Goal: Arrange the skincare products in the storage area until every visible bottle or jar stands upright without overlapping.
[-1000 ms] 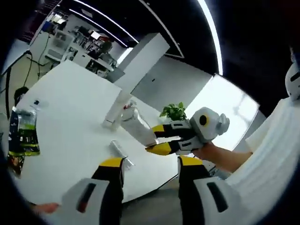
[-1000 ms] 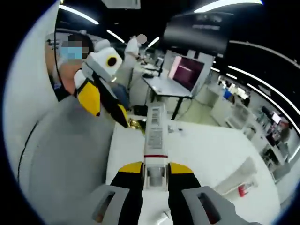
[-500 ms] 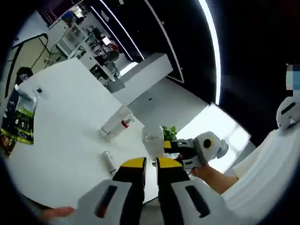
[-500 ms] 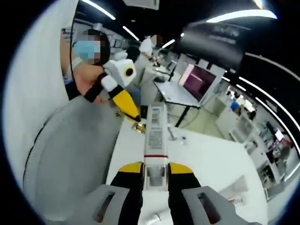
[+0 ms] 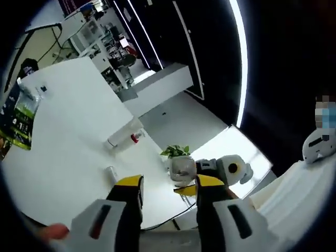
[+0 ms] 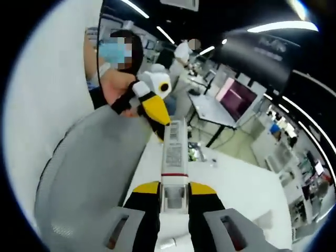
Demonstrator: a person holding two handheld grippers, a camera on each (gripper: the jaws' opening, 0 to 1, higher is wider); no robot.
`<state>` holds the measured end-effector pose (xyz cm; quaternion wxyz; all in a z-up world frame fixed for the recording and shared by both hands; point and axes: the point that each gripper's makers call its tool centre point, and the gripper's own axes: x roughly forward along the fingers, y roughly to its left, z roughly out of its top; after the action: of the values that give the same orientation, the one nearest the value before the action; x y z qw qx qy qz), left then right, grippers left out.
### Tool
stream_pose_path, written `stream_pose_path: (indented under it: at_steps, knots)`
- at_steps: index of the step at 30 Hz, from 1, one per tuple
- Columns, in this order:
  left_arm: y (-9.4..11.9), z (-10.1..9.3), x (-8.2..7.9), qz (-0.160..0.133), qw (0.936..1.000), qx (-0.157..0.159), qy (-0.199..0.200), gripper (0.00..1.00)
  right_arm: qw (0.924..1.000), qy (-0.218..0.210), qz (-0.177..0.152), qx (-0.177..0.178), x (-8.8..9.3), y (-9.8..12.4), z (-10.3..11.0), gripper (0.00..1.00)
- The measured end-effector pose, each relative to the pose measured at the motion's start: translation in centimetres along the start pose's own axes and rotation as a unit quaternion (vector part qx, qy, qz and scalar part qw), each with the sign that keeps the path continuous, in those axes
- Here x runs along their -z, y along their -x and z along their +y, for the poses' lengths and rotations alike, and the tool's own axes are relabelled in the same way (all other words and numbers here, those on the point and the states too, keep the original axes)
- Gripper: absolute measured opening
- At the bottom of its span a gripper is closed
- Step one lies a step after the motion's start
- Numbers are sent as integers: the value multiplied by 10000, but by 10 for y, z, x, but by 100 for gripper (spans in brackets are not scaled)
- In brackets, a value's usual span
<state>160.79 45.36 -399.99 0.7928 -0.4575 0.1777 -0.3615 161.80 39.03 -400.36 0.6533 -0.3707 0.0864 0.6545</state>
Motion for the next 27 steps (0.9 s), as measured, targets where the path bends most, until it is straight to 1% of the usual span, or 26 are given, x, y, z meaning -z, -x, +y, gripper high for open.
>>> stream_pose_path:
  at_steps: [5, 8, 10, 11, 13, 16, 17, 19, 25, 27]
  knots:
    - [-3, -3, 9, 227, 9997, 68, -17, 34, 9993, 279, 161, -166, 4, 4, 3, 14]
    - [-4, -4, 11, 307, 9994, 151, 73, 36, 9985, 403, 248, -270, 4, 4, 6, 14]
    - [-6, -7, 19, 491, 9985, 201, 118, 35, 9970, 565, 293, -440, 1, 1, 13, 14]
    - [-7, -5, 21, 554, 9983, 147, 95, 35, 9965, 604, 312, -481, 1, -1, 15, 14]
    - [-9, -2, 25, 679, 9977, 39, 49, 32, 9955, 680, 349, -564, 0, -5, 18, 14]
    - [-9, -2, 29, 782, 9969, 19, 14, 22, 9919, 902, 550, -709, 4, -10, 24, 14]
    - [-9, -1, 30, 808, 9967, -1, 46, 19, 9909, 958, 587, -735, 4, -12, 26, 14]
    - [-9, 0, 32, 861, 9962, -41, 110, 19, 9889, 1070, 660, -787, 4, -15, 29, 14]
    - [-8, 6, 36, 1007, 9935, -169, 507, 18, 9883, 971, 837, -821, 11, -19, 28, 14]
    - [-7, 7, 38, 1071, 9913, -209, 733, 18, 9882, 944, 865, -846, 11, -20, 29, 14]
